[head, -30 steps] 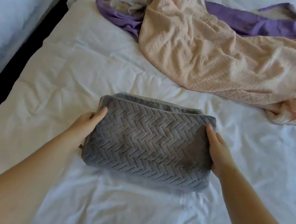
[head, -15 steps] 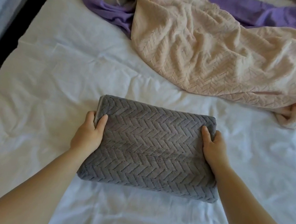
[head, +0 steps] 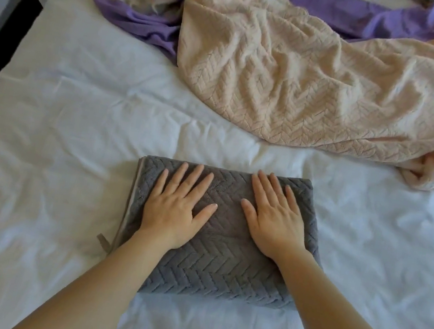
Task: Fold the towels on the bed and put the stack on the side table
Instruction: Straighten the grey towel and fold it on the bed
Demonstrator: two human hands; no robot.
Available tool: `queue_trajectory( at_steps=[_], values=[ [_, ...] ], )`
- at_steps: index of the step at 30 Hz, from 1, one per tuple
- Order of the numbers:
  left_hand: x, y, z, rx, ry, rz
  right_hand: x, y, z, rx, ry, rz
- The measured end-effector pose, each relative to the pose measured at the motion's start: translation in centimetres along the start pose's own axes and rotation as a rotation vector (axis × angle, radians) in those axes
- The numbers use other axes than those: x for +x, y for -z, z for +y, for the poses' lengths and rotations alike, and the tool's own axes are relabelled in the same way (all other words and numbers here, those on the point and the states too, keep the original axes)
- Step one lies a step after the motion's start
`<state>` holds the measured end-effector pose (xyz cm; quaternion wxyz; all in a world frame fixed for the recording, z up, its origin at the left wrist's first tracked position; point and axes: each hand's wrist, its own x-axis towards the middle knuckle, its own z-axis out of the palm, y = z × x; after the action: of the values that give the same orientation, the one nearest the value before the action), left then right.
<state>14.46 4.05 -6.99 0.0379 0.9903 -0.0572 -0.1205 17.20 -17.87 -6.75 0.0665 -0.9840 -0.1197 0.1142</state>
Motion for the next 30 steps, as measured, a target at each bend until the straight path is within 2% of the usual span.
queue_trajectory(
  at_steps=[3, 5, 6, 8, 10, 11, 16, 20, 24, 25, 27, 29, 30],
  values=[
    [-0.5, 0.7, -1.0, 0.015, 0.084, -0.003, -0.4, 0.9, 1.5, -0.015, -0.124, -0.005],
    [-1.5, 1.6, -0.8, -0.001, 0.089, 0.08, -1.4, 1.8, 1.3, 0.025, -0.202, 0.062],
    [-2.2, 2.1, -0.3, -0.031, 0.063, 0.131, -2.0, 2.2, 0.6, 0.053, -0.192, 0.106],
    [-3.7, 2.0, 0.5, -0.06, -0.021, 0.172, -3.7, 2.0, -1.6, 0.097, -0.057, 0.13],
    [-5.5, 1.0, 0.1, -0.018, -0.024, 0.083, -5.7, 0.6, -2.7, 0.038, 0.077, 0.048],
    [-6.2, 0.4, -0.7, -0.001, 0.016, 0.045, -6.6, -0.1, -2.4, -0.001, 0.084, 0.002],
    [-8.5, -0.4, -3.8, -0.023, 0.186, 0.032, -8.4, -0.8, 2.1, -0.003, -0.135, -0.01],
    [-11.0, 0.3, -3.3, -0.209, 0.284, 0.114, -9.9, 0.0, 1.6, 0.101, -0.242, 0.084],
    [-13.5, -1.1, -1.6, -0.26, 0.222, 0.198, -11.9, -1.1, -0.6, 0.045, -0.036, 0.084],
    [-13.9, -1.6, -1.7, -0.282, 0.222, 0.198, -12.5, -1.6, -0.4, 0.028, -0.053, 0.061],
    [-14.5, -2.4, -2.5, -0.395, 0.334, 0.234, -13.5, -2.4, 0.8, 0.062, -0.157, 0.054],
    [-14.7, -2.9, -3.5, -0.56, 0.475, 0.258, -14.2, -2.7, 1.8, 0.213, -0.272, 0.103],
    [-14.9, -3.2, -3.8, -0.682, 0.513, 0.275, -14.4, -2.6, 2.2, 0.367, -0.344, 0.152]
  ],
)
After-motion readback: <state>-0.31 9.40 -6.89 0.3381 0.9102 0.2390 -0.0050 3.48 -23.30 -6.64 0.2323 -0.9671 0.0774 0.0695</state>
